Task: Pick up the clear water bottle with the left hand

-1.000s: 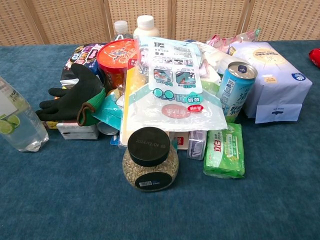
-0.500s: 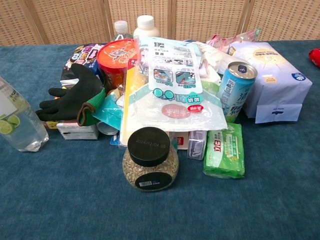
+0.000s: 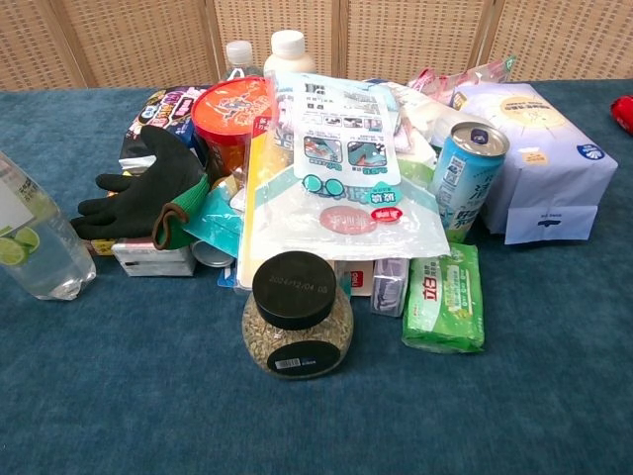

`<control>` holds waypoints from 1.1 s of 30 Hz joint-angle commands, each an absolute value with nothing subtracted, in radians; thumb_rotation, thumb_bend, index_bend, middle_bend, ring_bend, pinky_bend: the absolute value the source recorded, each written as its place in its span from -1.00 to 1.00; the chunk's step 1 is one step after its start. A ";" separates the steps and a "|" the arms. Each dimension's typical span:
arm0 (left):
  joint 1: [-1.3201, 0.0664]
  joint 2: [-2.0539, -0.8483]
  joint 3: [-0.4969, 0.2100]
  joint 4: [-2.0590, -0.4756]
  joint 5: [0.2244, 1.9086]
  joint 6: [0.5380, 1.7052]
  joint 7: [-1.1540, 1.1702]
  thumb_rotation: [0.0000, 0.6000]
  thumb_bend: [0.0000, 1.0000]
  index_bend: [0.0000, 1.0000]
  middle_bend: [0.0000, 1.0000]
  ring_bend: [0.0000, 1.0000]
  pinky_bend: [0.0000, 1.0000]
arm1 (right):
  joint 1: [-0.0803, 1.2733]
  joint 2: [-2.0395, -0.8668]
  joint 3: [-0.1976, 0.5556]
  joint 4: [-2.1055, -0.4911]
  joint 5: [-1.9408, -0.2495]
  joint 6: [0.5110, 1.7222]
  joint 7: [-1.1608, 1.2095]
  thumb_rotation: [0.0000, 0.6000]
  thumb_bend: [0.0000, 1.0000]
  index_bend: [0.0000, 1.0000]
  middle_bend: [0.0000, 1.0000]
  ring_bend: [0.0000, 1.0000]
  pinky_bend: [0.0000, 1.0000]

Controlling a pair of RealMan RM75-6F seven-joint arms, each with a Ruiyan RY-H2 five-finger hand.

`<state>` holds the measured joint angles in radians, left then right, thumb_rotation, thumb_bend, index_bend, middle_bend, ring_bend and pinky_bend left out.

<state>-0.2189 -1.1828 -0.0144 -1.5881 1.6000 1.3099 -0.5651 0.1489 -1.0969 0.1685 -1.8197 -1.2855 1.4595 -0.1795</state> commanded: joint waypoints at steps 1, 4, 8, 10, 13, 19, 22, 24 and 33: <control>-0.267 -1.271 -0.038 -1.523 1.612 1.297 -0.681 0.98 -0.55 -1.00 -1.00 -1.00 -1.00 | 0.144 -1.093 0.167 -1.823 -1.286 1.463 -0.175 0.65 -0.53 -1.00 -0.91 -1.00 -1.00; -0.289 -1.318 -0.053 -1.483 1.602 1.290 -0.699 1.00 -0.43 -0.99 -0.96 -0.83 -0.93 | 0.134 -1.086 0.165 -1.828 -1.290 1.475 -0.164 0.64 -0.53 -1.00 -0.91 -1.00 -1.00; -0.302 -1.385 -0.076 -1.434 1.584 1.308 -0.689 1.00 -0.04 -0.41 -0.31 -0.09 -0.32 | 0.121 -1.074 0.164 -1.836 -1.290 1.486 -0.153 0.64 -0.53 -1.00 -0.90 -1.00 -1.00; -0.311 -1.415 -0.085 -1.411 1.579 1.316 -0.701 1.00 0.08 -0.06 0.13 0.28 0.04 | 0.117 -1.069 0.163 -1.842 -1.287 1.486 -0.147 0.65 -0.53 -1.00 -0.87 -1.00 -1.00; -0.316 -1.447 -0.103 -1.384 1.580 1.351 -0.724 1.00 0.20 0.22 0.45 0.59 0.41 | 0.115 -1.067 0.161 -1.846 -1.286 1.483 -0.143 0.65 -0.53 -1.00 -0.85 -1.00 -1.00; -0.322 -1.412 -0.117 -1.425 1.607 1.410 -0.780 1.00 0.19 0.28 0.52 0.70 0.55 | 0.110 -1.066 0.160 -1.845 -1.288 1.483 -0.131 0.66 -0.53 -1.00 -0.85 -1.00 -1.00; -0.322 -1.368 -0.131 -1.482 1.611 1.435 -0.762 1.00 0.17 0.28 0.52 0.70 0.56 | 0.103 -1.065 0.158 -1.828 -1.294 1.485 -0.103 0.67 -0.53 -1.00 -0.85 -1.00 -1.00; -0.323 -1.335 -0.144 -1.527 1.615 1.456 -0.757 1.00 0.15 0.28 0.52 0.70 0.56 | 0.100 -1.068 0.156 -1.818 -1.299 1.485 -0.086 0.66 -0.53 -1.00 -0.85 -1.00 -1.00; -0.326 -1.150 -0.239 -1.751 1.625 1.553 -0.754 1.00 0.12 0.27 0.51 0.68 0.51 | 0.089 -1.091 0.150 -1.766 -1.314 1.485 -0.028 0.67 -0.53 -1.00 -0.85 -1.00 -1.00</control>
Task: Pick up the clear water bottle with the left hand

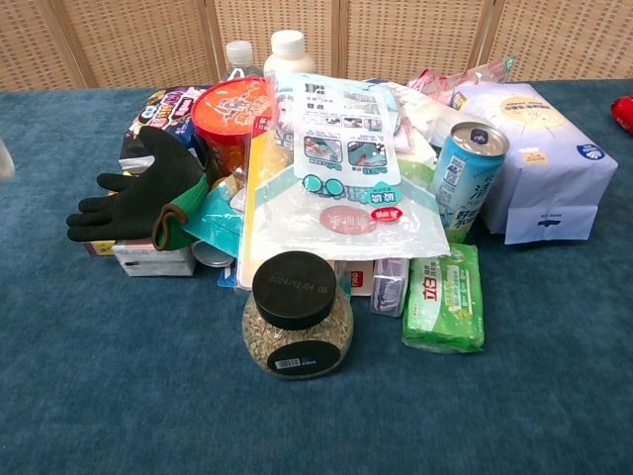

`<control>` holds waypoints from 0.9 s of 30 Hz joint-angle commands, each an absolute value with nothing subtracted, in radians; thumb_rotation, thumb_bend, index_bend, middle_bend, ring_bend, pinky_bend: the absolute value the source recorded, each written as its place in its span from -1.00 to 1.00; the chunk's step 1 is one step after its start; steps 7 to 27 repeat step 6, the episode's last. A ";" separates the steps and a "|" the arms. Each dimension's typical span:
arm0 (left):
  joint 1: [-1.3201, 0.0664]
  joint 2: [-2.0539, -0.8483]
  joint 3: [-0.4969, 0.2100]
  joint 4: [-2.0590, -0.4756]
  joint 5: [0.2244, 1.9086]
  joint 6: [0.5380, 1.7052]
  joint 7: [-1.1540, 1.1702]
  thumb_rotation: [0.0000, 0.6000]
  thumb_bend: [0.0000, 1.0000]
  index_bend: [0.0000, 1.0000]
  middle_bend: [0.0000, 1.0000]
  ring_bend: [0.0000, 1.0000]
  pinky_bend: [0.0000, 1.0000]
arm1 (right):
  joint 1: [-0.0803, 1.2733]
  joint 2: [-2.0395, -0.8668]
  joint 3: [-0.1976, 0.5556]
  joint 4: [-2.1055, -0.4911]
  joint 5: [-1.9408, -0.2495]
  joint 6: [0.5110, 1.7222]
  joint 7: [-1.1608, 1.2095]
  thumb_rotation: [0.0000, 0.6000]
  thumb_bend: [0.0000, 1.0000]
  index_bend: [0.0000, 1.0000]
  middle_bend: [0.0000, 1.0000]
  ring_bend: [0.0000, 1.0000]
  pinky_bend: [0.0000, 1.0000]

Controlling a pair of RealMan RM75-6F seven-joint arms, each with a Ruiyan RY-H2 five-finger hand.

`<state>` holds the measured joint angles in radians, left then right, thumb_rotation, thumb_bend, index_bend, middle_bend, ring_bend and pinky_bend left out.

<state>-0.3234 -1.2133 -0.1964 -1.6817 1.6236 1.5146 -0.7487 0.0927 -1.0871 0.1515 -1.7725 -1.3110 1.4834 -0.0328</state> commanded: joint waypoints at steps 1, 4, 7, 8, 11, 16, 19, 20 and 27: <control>-0.325 -1.131 -0.254 -1.775 1.621 1.566 -0.759 1.00 0.12 0.27 0.51 0.68 0.51 | 0.088 -1.092 0.149 -1.762 -1.313 1.485 -0.026 0.66 -0.53 -1.00 -0.85 -1.00 -1.00; -0.327 -1.096 -0.288 -1.818 1.603 1.588 -0.773 1.00 0.11 0.26 0.50 0.68 0.51 | 0.084 -1.092 0.151 -1.757 -1.307 1.484 -0.022 0.65 -0.53 -1.00 -0.85 -1.00 -1.00; -0.325 -1.077 -0.302 -1.841 1.597 1.601 -0.781 1.00 0.10 0.25 0.50 0.67 0.50 | 0.083 -1.092 0.152 -1.755 -1.305 1.484 -0.019 0.65 -0.53 -1.00 -0.85 -1.00 -1.00; -0.325 -1.077 -0.302 -1.841 1.597 1.601 -0.781 1.00 0.10 0.25 0.50 0.67 0.50 | 0.083 -1.092 0.152 -1.755 -1.305 1.484 -0.019 0.65 -0.53 -1.00 -0.85 -1.00 -1.00; -0.325 -1.077 -0.302 -1.841 1.597 1.601 -0.781 1.00 0.10 0.25 0.50 0.67 0.50 | 0.083 -1.092 0.152 -1.755 -1.305 1.484 -0.019 0.65 -0.53 -1.00 -0.85 -1.00 -1.00; -0.325 -1.077 -0.302 -1.841 1.597 1.601 -0.781 1.00 0.10 0.25 0.50 0.67 0.50 | 0.083 -1.092 0.152 -1.755 -1.305 1.484 -0.019 0.65 -0.53 -1.00 -0.85 -1.00 -1.00; -0.325 -1.077 -0.302 -1.841 1.597 1.601 -0.781 1.00 0.10 0.25 0.50 0.67 0.50 | 0.083 -1.092 0.152 -1.755 -1.305 1.484 -0.019 0.65 -0.53 -1.00 -0.85 -1.00 -1.00; -0.325 -1.077 -0.302 -1.841 1.597 1.601 -0.781 1.00 0.10 0.25 0.50 0.67 0.50 | 0.083 -1.092 0.152 -1.755 -1.305 1.484 -0.019 0.65 -0.53 -1.00 -0.85 -1.00 -1.00; -0.325 -1.077 -0.302 -1.841 1.597 1.601 -0.781 1.00 0.10 0.25 0.50 0.67 0.50 | 0.083 -1.092 0.152 -1.755 -1.305 1.484 -0.019 0.65 -0.53 -1.00 -0.85 -1.00 -1.00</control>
